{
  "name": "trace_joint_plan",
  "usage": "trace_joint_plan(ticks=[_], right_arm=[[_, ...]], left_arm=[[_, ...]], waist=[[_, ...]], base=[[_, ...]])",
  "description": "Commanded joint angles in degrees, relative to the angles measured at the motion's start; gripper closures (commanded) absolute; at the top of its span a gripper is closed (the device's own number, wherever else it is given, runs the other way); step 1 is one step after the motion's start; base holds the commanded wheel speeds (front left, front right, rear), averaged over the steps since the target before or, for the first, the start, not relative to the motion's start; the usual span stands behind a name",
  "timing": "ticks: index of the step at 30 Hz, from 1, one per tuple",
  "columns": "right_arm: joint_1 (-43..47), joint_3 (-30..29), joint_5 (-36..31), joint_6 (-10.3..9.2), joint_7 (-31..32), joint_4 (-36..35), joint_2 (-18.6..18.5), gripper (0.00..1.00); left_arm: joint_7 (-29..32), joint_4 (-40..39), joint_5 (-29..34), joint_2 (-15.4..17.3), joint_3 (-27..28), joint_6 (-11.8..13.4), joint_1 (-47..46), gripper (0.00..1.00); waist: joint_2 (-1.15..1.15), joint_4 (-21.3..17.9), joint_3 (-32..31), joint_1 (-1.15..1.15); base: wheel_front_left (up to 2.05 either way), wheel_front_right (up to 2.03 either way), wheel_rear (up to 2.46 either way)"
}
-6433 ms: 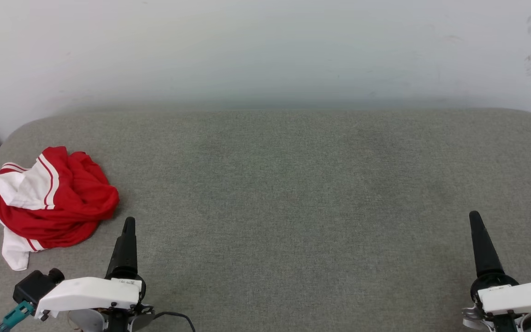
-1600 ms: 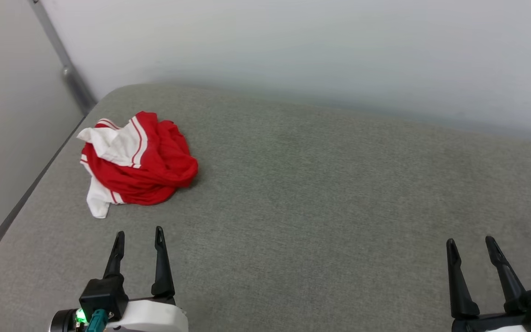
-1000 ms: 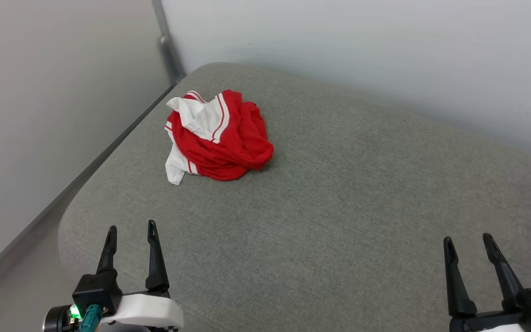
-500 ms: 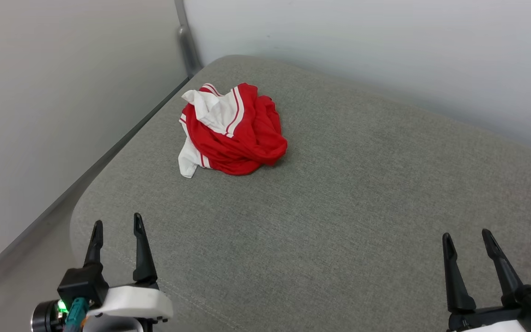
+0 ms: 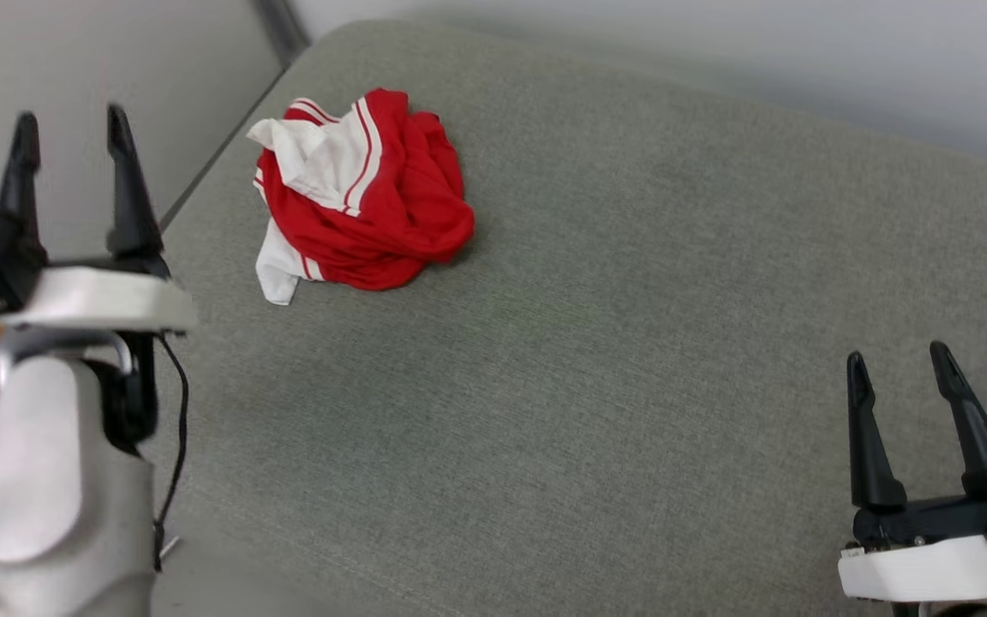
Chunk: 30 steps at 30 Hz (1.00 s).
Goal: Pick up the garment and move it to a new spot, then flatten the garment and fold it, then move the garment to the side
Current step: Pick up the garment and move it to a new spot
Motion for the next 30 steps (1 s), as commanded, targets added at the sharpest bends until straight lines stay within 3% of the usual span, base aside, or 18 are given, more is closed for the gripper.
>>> trace_joint_plan(ticks=[1, 6, 14, 19, 22, 30], right_arm=[[-1.0, 0.0, -0.5, -0.02, -0.1, -0.5, -0.2, 0.0], [-4.5, -0.3, -1.8, -0.02, -0.1, -2.8, -0.2, 0.0], [-7.2, 0.1, -2.7, -0.02, -0.1, -6.1, -0.2, 0.0], [-8.4, 0.4, -3.2, -0.02, -0.1, -8.0, -0.2, 0.0], [-9.2, 0.6, -3.3, -0.02, -0.1, -8.9, -0.2, 0.0], [-10.3, 0.8, -4.2, -0.02, -0.1, -10.2, -0.1, 0.0]], left_arm=[[-0.2, 0.7, 0.3, 0.7, 0.2, -0.3, -1.8, 0.0], [0.3, 7.8, -0.7, 5.1, 1.2, -1.8, -15.4, 0.0], [9.0, 17.0, 1.2, 13.8, -2.4, -4.2, -27.9, 0.0], [21.1, 23.4, -2.6, 17.3, -5.7, -5.2, -33.4, 0.0], [29.4, 24.8, -8.8, 18.0, -9.8, -5.3, -35.0, 0.0], [53.0, 22.2, -25.6, 24.1, -22.5, -5.3, -34.0, 0.0]], waist=[[0.0, -2.3, 3.4, -0.01], [0.0, -5.5, 9.0, -0.01], [0.0, -9.6, 13.9, -0.01], [0.0, -11.4, 16.3, -0.01], [0.0, -12.3, 17.6, -0.01], [0.0, -13.9, 20.7, -0.01]], base=[[0.0, 0.0, 0.0], [0.0, 0.0, 0.0], [0.0, 0.0, 0.0], [0.0, 0.0, 0.0], [0.0, 0.0, 0.0], [0.0, 0.0, 0.0]])
